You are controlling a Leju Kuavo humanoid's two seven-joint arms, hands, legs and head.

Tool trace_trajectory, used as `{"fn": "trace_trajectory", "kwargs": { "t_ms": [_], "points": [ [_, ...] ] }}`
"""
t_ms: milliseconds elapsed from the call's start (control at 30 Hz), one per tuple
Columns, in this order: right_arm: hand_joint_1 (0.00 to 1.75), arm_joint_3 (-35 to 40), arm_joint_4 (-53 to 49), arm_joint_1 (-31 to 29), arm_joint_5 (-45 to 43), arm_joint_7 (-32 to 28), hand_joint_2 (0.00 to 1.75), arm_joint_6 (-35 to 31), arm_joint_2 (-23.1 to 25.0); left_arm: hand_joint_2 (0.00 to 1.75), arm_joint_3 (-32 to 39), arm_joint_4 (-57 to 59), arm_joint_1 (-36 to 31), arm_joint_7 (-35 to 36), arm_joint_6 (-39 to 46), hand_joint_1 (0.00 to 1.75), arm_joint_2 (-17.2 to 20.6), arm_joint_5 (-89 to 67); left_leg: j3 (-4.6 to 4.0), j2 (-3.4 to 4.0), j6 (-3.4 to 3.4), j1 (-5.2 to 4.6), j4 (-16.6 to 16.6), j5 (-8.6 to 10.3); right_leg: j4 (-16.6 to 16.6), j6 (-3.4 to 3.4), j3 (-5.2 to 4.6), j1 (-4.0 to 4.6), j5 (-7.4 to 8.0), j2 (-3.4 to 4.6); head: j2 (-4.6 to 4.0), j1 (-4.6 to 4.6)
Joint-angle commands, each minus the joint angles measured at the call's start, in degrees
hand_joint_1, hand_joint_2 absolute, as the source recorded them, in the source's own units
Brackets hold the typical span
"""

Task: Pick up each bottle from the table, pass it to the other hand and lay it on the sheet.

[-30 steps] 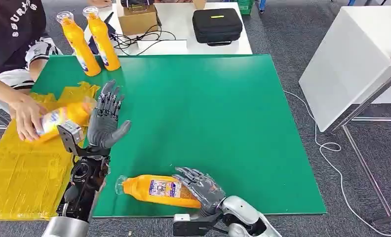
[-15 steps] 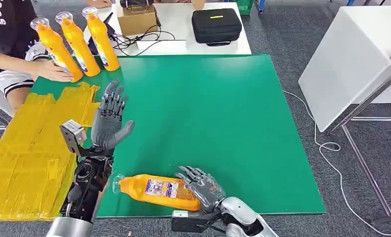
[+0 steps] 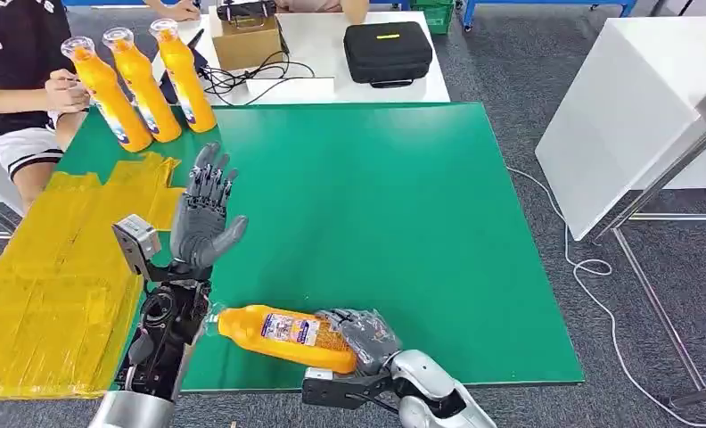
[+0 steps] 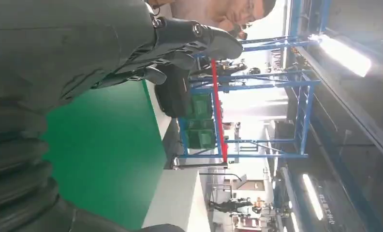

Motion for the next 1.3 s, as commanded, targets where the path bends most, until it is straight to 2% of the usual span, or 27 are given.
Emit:
{"fn": "trace_trajectory", "kwargs": {
  "t_ms": [33, 333, 433, 500, 567, 633, 700, 767, 1033, 1300],
  "points": [
    [1.73, -0.8, 8.3, 0.0, 1.2, 0.7, 1.75, 0.6, 0.2, 1.75, 0.3, 2.8, -2.1, 0.2, -0.3, 0.0, -0.3, 0.4, 0.19, -0.21, -0.03, 0.02, -0.1, 0.0, -0.2, 0.05, 0.29, 0.03, -0.06, -0.31, 0.0, 0.02],
    [1.75, -1.6, 9.5, -1.4, 2.6, 2.4, 1.75, -0.7, 0.1, 1.75, -0.4, 2.7, -3.0, 0.9, -0.3, 0.0, -0.3, 2.2, 0.2, -0.11, -0.03, 0.01, -0.1, 0.03, -0.1, 0.04, 0.28, 0.02, -0.02, -0.22, 0.0, 0.0],
    [1.75, -3.3, 8.1, 0.4, 3.5, 3.8, 1.75, -3.3, 0.1, 1.75, -0.2, -0.1, -0.5, 0.8, -0.2, 0.0, -0.4, 2.8, 0.27, -0.15, -0.02, 0.02, -0.1, 0.03, -0.2, 0.04, 0.37, 0.04, -0.03, -0.27, 0.0, 0.0],
    [1.75, -6.4, 6.1, 2.9, 3.4, 3.9, 1.75, -8.0, 0.6, 1.75, 0.0, -3.1, 3.3, 0.3, -0.3, 0.0, -0.9, 2.8, 0.31, -0.09, -0.01, 0.0, -0.1, 0.01, -0.1, 0.04, 0.38, 0.02, -0.03, -0.18, 0.0, 0.0],
    [1.75, -10.6, 3.1, 3.1, 1.1, 3.0, 1.75, -11.3, 1.2, 1.75, 0.4, -4.3, 4.3, 0.5, -0.9, 0.0, -0.8, 3.8, 0.35, -0.05, 0.0, -0.02, -0.2, -0.02, -0.2, 0.04, 0.42, -0.01, -0.05, -0.13, 0.0, 0.0],
    [1.75, -15.1, -0.5, 2.3, -3.3, 2.4, 1.75, -13.2, 1.7, 1.75, 0.4, -5.6, 3.3, 4.1, -0.4, 0.0, -0.6, 4.7, 0.27, -0.14, 0.0, -0.03, -0.1, -0.05, -0.1, 0.07, 0.37, -0.02, -0.1, -0.21, 0.0, 0.0],
    [1.75, -20.3, -6.2, 4.3, -7.7, 1.1, 1.75, -15.9, 1.9, 1.75, -0.3, -9.2, 4.5, 10.4, 0.5, 0.0, -0.5, 6.9, -0.02, -0.24, 0.02, -0.01, 0.1, -0.01, 0.0, 0.08, 0.16, -0.01, -0.1, -0.29, 0.0, 0.0],
    [1.75, -24.4, -8.9, 5.5, -11.9, -1.0, 1.75, -18.4, 2.8, 1.75, -1.3, -11.1, 5.3, 11.8, 2.6, 0.0, 0.1, 5.6, -0.12, -0.28, 0.1, -0.06, 0.0, 0.05, 0.0, 0.07, 0.09, -0.05, -0.11, -0.37, 0.0, 0.02],
    [1.75, -24.5, -8.5, 5.8, -12.0, -1.6, 1.75, -18.6, 3.0, 1.75, -1.6, -10.8, 5.2, 11.9, 2.9, 0.0, 0.1, 5.6, -0.25, -0.26, 0.16, -0.08, 0.0, 0.02, 0.0, 0.07, -0.03, -0.11, -0.12, -0.42, 0.0, 0.0],
    [1.75, -30.2, -13.9, 8.4, -16.8, -6.1, 1.75, -25.0, 4.4, 1.75, -1.2, -13.5, 6.9, 14.5, 6.0, 0.0, -0.8, 9.4, -0.38, -0.23, 0.18, -0.08, 0.0, -0.04, 0.0, 0.09, -0.18, -0.09, -0.17, -0.41, 0.0, -0.02]
  ]
}}
